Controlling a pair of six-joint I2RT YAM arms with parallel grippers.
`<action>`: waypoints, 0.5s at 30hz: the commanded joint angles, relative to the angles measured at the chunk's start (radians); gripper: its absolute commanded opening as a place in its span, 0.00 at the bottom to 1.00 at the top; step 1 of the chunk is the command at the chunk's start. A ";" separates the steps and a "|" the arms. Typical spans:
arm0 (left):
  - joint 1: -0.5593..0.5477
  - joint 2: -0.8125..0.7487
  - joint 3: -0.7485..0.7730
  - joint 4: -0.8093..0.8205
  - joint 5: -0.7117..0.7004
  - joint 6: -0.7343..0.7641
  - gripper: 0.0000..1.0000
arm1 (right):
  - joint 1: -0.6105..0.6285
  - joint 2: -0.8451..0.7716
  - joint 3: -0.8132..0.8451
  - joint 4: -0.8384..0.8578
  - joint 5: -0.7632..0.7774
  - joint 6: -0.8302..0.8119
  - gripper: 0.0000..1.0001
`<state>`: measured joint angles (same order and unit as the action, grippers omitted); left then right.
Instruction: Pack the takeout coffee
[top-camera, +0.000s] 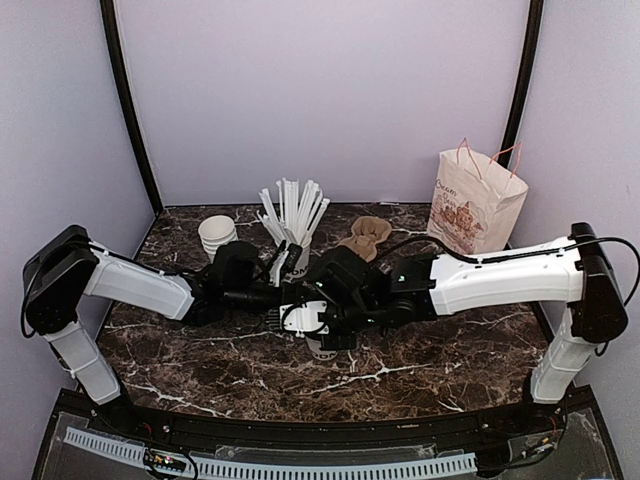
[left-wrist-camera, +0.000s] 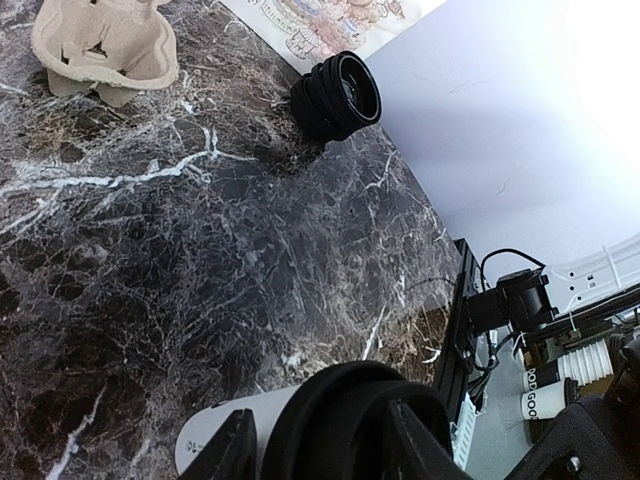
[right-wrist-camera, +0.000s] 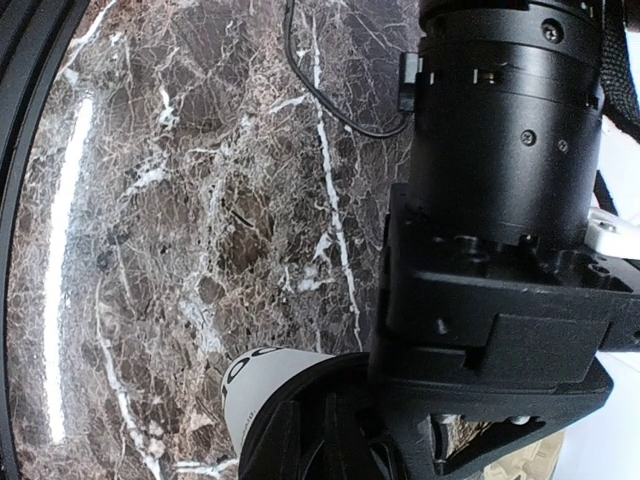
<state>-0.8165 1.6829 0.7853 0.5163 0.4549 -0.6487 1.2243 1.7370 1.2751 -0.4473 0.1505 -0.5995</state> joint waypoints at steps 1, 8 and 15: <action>-0.003 0.017 -0.088 -0.144 -0.021 -0.006 0.44 | -0.007 0.173 -0.110 -0.287 -0.010 0.037 0.09; -0.004 -0.028 -0.096 -0.148 -0.024 -0.012 0.43 | -0.007 0.057 -0.041 -0.299 -0.019 0.018 0.11; -0.007 -0.148 -0.100 -0.126 -0.019 -0.042 0.43 | -0.011 -0.081 0.007 -0.340 -0.005 -0.020 0.15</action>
<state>-0.8158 1.5936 0.7189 0.5007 0.4290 -0.6804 1.2274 1.6886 1.3048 -0.5560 0.1268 -0.6018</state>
